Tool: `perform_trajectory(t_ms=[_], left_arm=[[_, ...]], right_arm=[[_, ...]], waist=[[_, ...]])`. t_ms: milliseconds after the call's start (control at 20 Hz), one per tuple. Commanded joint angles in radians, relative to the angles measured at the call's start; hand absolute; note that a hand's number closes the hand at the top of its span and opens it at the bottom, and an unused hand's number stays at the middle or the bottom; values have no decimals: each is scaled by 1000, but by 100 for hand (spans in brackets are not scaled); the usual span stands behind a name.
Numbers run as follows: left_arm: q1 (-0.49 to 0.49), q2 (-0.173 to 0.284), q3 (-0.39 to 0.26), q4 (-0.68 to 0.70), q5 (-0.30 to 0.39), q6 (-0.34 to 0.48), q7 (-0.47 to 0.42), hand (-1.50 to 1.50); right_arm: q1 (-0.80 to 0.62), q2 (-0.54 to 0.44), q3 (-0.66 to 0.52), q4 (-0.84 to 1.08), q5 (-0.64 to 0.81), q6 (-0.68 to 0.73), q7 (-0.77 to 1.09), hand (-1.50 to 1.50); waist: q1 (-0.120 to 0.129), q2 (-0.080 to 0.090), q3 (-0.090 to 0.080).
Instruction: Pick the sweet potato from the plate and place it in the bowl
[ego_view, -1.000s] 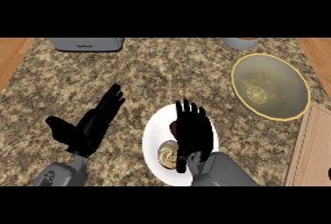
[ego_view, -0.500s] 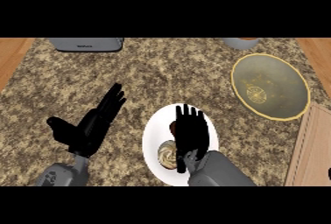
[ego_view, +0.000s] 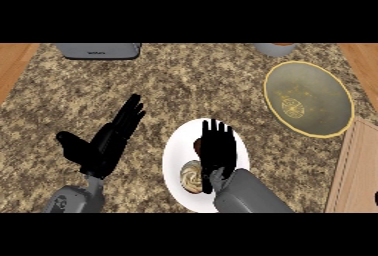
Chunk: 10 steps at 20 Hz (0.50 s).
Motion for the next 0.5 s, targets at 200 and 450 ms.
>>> perform_trajectory(t_ms=[200, 450], left_arm=[[-28, -20, 54, 19, -7, -34, 35, 0], [21, -25, 80, 47, -20, -83, -36, 0]], right_arm=[[-51, 10, 34, 118, 2, -120, 53, -150], [43, 9, -41, 87, 81, -99, -29, -150]], waist=[[4, 1, 0], [-4, 0, 0]])
